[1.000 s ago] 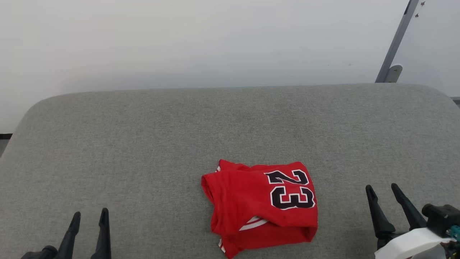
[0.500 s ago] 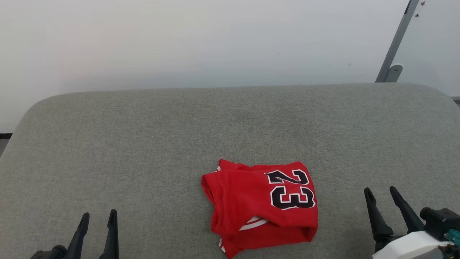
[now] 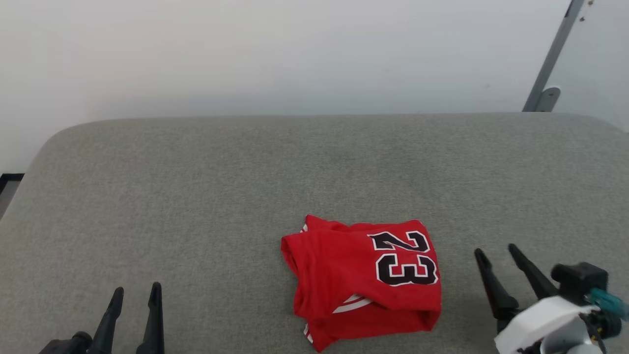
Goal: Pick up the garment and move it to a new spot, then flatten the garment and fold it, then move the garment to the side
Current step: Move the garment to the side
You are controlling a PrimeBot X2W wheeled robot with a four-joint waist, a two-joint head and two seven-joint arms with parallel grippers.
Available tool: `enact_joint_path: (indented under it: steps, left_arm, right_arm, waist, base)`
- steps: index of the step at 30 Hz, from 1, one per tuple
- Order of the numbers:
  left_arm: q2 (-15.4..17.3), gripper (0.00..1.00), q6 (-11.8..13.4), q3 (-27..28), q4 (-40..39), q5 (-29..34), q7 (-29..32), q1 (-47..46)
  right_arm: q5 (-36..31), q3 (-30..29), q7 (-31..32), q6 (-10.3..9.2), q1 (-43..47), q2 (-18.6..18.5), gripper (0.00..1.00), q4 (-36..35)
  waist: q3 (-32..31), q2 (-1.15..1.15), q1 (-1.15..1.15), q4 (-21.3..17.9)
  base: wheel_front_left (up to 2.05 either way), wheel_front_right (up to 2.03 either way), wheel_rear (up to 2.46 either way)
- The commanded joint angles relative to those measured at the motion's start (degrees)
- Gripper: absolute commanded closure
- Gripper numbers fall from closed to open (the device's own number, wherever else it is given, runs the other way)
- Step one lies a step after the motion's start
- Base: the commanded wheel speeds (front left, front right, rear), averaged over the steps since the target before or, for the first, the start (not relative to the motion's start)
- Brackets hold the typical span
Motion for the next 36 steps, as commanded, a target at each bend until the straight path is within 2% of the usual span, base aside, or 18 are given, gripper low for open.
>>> enact_joint_path:
  steps: [1, 12, 18, 23, 28, 36]
  left_arm:
    - [-0.03, 0.00, -0.15, 0.14, -0.15, -0.25, -0.24, -0.48]
    - [-0.42, 0.00, -0.15, -0.61, -0.61, -1.97, -0.24, -2.00]
    - [-0.50, 0.00, -0.15, -1.46, -0.18, -2.27, -0.24, -3.04]
    - [-0.59, 0.00, -0.15, -1.96, 0.15, -2.68, -0.24, -3.77]
    - [-0.66, 0.00, -0.15, -2.66, 0.54, -2.75, -0.25, -4.28]
    - [-0.89, 0.00, -0.15, -3.68, 1.15, -3.19, -0.24, -5.35]
  right_arm:
    - [0.49, 0.69, 1.01, 0.00, -0.72, -0.26, 0.00, 0.04]
    - [7.72, 7.54, 18.59, 0.00, -9.27, -4.21, 0.00, 2.31]
    - [10.00, 8.09, 29.65, 0.00, -12.64, -5.87, 0.00, 4.53]
    - [9.28, 7.64, 37.74, 0.00, -13.84, -6.90, 0.00, 4.77]
    - [8.94, 6.96, 46.33, 0.00, -14.46, -7.04, 0.00, 4.47]
    - [8.68, 6.92, 54.24, 0.00, -15.64, -4.53, 0.00, 7.33]
  waist:
    - [0.22, 0.00, 0.00, 0.40]
    - [2.92, 0.00, 0.00, 4.09]
    - [4.28, 0.00, 0.00, 6.18]
    - [5.32, 0.00, 0.00, 7.78]
    - [6.18, 0.00, 0.00, 9.07]
    - [7.13, 0.00, 0.00, 10.43]
  base:
    - [0.00, 0.00, 0.00]
    - [0.00, 0.00, 0.00]
    - [0.00, 0.00, 0.00]
    - [0.00, 0.00, 0.00]
    - [0.00, 0.00, 0.00]
    - [0.00, 0.00, 0.00]
